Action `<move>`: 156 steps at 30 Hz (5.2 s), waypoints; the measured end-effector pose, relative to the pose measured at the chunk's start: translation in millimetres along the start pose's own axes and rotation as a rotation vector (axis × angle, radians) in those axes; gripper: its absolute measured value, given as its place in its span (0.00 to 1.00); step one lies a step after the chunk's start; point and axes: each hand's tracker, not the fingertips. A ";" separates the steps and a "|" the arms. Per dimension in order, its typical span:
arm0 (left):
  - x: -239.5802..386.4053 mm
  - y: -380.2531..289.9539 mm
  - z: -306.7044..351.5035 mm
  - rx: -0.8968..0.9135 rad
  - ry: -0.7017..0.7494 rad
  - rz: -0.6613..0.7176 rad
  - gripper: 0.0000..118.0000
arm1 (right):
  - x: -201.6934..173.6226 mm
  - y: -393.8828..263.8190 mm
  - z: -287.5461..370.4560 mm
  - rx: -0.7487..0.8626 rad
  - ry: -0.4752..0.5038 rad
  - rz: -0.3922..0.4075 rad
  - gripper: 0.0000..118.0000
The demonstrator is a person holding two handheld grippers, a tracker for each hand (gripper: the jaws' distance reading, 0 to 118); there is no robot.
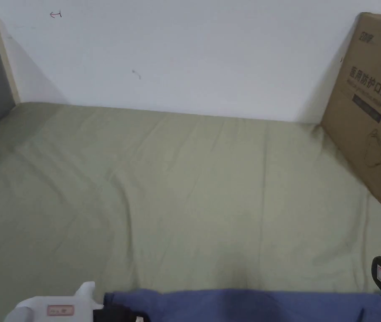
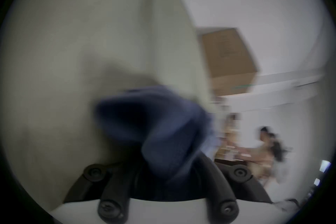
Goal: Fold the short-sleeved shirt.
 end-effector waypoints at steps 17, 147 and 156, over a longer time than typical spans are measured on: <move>130.9 -19.3 87.6 0.143 0.838 -0.490 0.05 | 30.9 -23.8 9.6 -0.018 0.036 -0.104 0.00; 239.4 -39.7 -41.9 -0.192 0.150 -0.245 1.00 | 77.9 -44.1 5.7 -0.142 0.078 -0.232 0.00; 241.4 -64.7 -50.3 -0.089 0.320 -0.490 0.00 | 79.1 -44.6 7.9 -0.141 0.080 -0.236 0.00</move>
